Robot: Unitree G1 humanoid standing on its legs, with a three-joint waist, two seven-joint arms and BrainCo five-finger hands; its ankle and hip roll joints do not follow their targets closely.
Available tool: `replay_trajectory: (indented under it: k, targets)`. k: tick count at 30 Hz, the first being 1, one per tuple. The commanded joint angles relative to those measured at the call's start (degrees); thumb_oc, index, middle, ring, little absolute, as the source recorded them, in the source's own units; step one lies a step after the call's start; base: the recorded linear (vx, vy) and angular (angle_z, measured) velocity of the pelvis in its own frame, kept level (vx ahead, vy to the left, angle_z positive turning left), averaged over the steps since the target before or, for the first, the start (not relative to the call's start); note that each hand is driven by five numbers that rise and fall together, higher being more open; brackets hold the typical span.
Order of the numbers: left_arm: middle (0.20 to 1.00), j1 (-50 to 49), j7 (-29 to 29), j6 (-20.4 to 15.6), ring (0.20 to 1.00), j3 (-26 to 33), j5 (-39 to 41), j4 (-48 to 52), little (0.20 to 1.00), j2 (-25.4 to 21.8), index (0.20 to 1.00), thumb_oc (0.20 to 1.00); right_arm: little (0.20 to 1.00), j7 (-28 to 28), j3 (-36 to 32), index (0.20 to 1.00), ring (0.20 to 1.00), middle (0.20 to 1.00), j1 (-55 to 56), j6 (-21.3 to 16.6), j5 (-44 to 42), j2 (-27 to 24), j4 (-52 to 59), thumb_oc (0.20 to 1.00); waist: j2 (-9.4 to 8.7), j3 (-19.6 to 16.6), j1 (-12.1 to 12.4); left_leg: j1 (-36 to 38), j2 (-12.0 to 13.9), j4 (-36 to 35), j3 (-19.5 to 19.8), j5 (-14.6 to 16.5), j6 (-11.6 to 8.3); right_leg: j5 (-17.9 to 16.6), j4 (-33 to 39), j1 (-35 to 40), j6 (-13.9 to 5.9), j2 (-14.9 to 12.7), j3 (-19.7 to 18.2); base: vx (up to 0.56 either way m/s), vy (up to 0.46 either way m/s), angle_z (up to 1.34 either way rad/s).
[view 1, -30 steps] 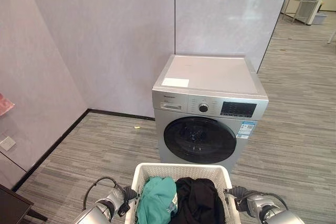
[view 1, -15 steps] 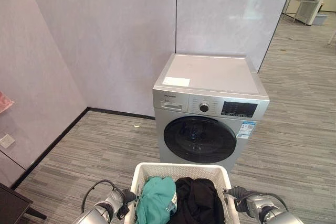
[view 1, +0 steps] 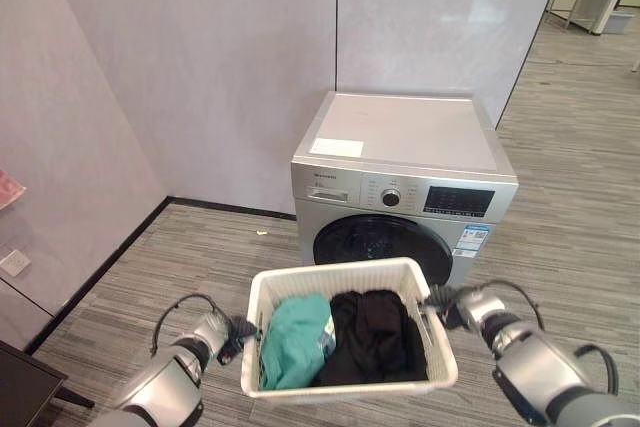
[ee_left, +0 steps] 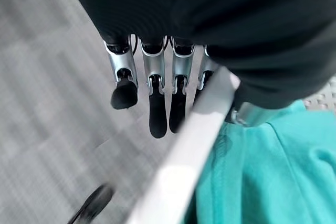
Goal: Grab the laundry basket,head to the washer,open it,put in the laundry and shut it.
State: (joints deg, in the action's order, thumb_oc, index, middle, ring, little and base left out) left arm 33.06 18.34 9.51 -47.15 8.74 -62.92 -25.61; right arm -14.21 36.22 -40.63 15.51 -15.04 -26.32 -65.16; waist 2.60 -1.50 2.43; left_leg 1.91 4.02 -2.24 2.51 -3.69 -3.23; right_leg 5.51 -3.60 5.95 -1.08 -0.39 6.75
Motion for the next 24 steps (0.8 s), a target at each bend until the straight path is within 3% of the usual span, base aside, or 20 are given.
replay_trajectory:
  k: [1,6,9,24]
  targets:
    - [0.200,14.32,-0.07,-2.68,0.200,-3.75,4.53,1.29,0.200,-4.79,0.200,0.200,0.200,-9.40,6.94,0.200,0.200,0.200,-7.75,-2.00,-2.44,0.33,4.06,0.200,-3.04,-1.52,0.40,-1.85,-2.34,-2.15,3.43,-1.33,1.13,-7.28,7.43,-0.38,-4.68,-3.30,-5.65,0.00,0.000,0.00]
    - [0.200,20.72,0.57,-3.57,0.200,-8.88,10.93,11.94,0.200,-14.72,0.200,0.200,0.200,-8.73,10.89,0.200,0.200,0.200,-15.05,-1.74,-9.95,-4.96,11.41,0.200,-3.01,-1.59,1.49,-2.29,-2.41,-2.29,3.69,-1.63,0.84,-7.91,8.16,-0.34,-5.00,-3.48,-4.81,0.00,0.002,0.01]
    - [0.200,23.42,0.70,-3.75,0.200,-10.89,11.81,14.10,0.200,-17.49,0.200,0.200,0.200,-8.41,12.76,0.200,0.200,0.200,-17.89,-1.66,-11.37,-6.34,13.54,0.200,-3.05,-1.64,1.90,-2.36,-2.42,-2.31,3.59,-1.61,0.77,-8.09,8.36,-0.31,-5.21,-3.61,-4.59,0.00,0.000,0.00]
    - [0.200,36.39,-0.04,-5.79,0.200,-18.70,21.37,21.91,0.200,-25.96,0.200,0.200,0.200,-5.33,19.82,0.200,0.200,0.200,-35.49,-3.10,-23.42,-11.68,14.33,0.200,-4.08,-1.29,4.78,-2.53,-2.79,-1.08,1.86,-0.03,1.04,-9.00,8.60,-1.36,-6.60,-5.10,-5.35,0.00,0.026,-0.01]
